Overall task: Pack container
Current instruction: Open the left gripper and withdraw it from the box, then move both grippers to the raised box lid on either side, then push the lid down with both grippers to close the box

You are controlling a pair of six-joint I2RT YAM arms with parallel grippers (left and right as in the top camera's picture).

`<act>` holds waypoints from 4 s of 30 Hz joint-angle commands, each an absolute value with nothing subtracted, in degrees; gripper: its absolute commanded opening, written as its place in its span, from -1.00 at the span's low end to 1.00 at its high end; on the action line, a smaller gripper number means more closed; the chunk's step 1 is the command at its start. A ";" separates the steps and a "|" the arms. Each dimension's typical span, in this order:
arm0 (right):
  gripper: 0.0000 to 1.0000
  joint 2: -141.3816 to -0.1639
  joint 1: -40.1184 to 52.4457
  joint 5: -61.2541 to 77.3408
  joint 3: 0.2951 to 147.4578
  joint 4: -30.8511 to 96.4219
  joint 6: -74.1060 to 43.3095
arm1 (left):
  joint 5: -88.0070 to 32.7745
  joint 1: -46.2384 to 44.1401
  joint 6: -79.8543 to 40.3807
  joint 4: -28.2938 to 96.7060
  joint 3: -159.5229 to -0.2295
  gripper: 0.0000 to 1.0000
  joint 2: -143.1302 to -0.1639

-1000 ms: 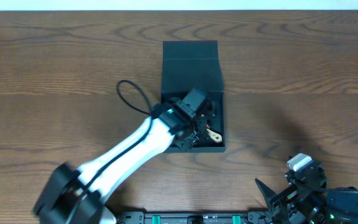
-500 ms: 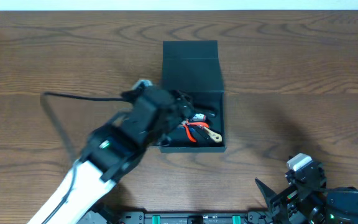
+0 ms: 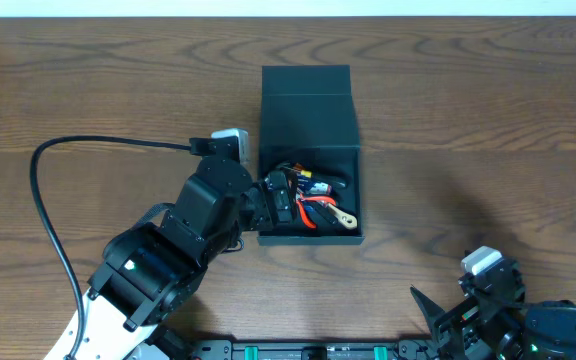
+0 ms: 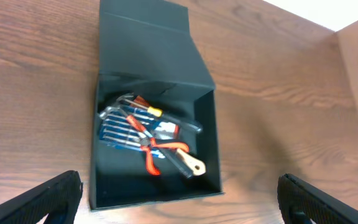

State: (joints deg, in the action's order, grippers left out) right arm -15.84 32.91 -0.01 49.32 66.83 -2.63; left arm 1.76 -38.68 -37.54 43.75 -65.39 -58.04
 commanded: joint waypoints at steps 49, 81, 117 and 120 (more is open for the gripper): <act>-0.97 -91.15 5.21 20.86 72.29 34.52 -30.68 | -30.70 1.89 -44.56 21.74 -69.08 -0.88 -89.45; -0.97 -120.51 6.28 38.46 72.29 17.10 -46.92 | -53.43 -2.39 -60.27 11.22 -74.56 -0.89 -121.86; -0.97 -114.02 9.63 38.98 72.38 8.71 -27.92 | -60.42 -5.69 -35.35 19.62 -82.91 -0.89 -121.67; -0.97 -111.72 9.63 38.44 72.38 8.78 -26.87 | -60.36 -5.69 -32.73 21.30 -82.91 -0.89 -121.49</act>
